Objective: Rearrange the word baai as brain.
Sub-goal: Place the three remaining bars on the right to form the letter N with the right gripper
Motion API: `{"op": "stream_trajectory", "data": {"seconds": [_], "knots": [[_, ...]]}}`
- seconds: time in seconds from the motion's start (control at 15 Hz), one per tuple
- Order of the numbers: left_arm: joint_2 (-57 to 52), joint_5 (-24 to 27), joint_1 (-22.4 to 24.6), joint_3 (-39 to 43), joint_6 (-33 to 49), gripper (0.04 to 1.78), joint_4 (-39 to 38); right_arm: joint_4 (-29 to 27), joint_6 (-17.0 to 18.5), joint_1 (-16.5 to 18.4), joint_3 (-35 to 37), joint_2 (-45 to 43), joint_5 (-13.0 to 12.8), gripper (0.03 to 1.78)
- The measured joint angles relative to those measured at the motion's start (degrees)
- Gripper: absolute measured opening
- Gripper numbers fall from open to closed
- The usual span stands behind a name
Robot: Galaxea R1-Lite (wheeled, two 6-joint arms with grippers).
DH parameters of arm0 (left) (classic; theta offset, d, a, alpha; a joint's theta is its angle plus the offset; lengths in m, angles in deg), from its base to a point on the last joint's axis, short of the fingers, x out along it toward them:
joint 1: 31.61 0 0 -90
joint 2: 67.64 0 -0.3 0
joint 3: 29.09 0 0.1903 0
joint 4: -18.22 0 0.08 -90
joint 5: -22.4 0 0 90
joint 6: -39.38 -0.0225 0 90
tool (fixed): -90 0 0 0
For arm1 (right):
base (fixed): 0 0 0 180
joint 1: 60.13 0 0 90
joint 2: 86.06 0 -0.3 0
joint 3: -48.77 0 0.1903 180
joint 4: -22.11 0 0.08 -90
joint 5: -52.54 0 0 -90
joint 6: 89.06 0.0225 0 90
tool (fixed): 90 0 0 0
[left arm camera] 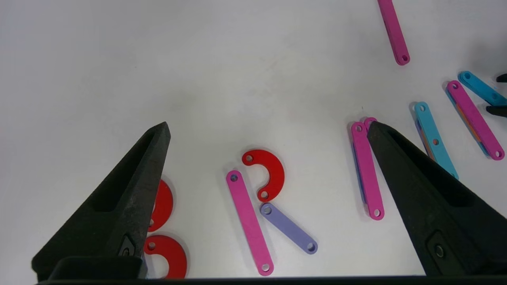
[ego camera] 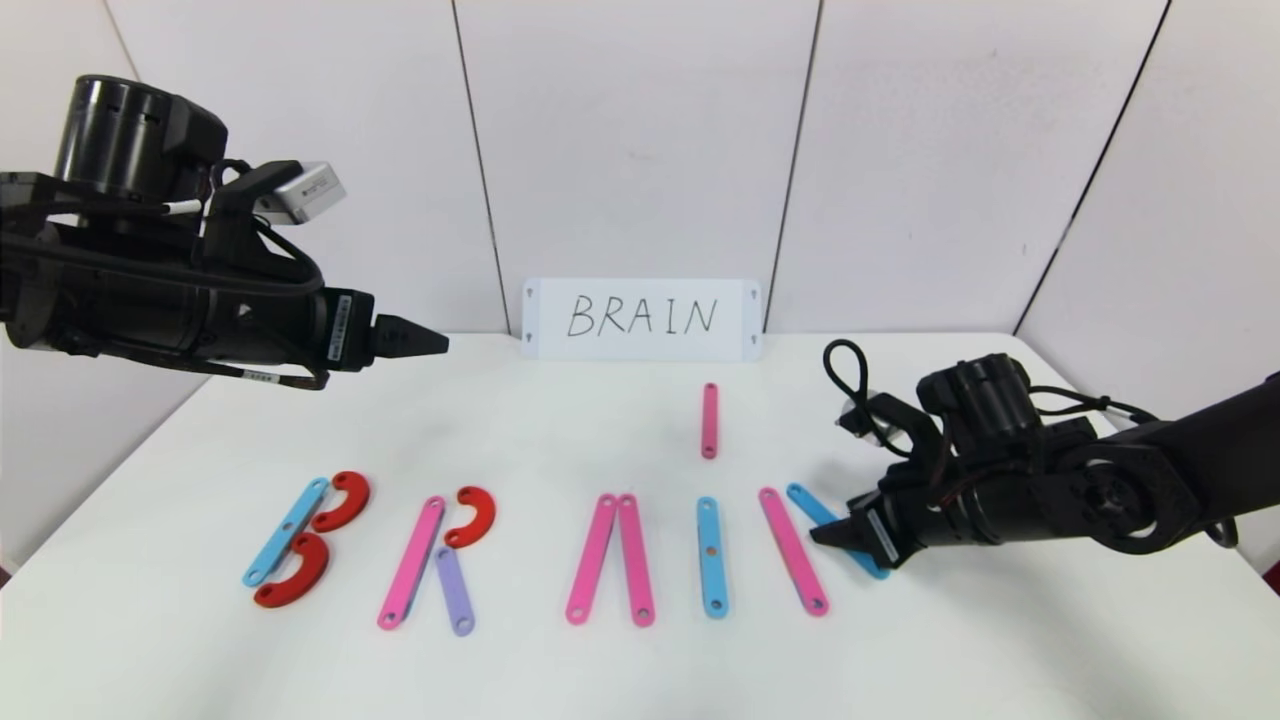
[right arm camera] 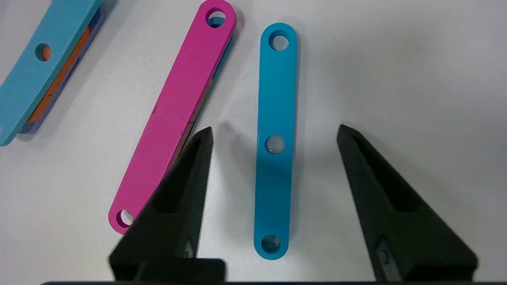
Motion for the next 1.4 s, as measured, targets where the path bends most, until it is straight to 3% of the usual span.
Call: {"op": "stream_trajectory", "data": {"seconds": [0.2, 0.27, 0.4, 0.53, 1.0, 1.4], "knots": [[0.0, 0.0, -0.1, 0.0, 0.0, 1.74, 0.0, -0.1, 1.5, -0.1, -1.7, -0.7, -0.3, 1.56], [0.0, 0.0, -0.2, 0.0, 0.0, 1.74, 0.1, -0.2, 3.4, -0.5, -3.2, -0.7, -0.8, 1.64], [0.0, 0.0, -0.3, 0.0, 0.0, 1.74, 0.1, -0.7, 8.3, -2.4, -7.6, -0.1, -4.0, 1.73], [0.0, 0.0, -0.3, 0.1, 0.0, 1.74, 0.0, -0.9, 12.2, -4.9, -12.2, 1.7, -8.8, 1.74], [-0.3, 0.0, -0.3, 0.0, 0.0, 1.74, 0.1, -1.3, 21.5, -10.1, -27.6, 11.8, -19.3, 1.74], [-0.5, 0.0, -0.4, 0.3, 0.0, 1.74, 0.0, -0.5, 22.9, -11.3, -34.3, 19.6, -21.5, 1.74]]}}
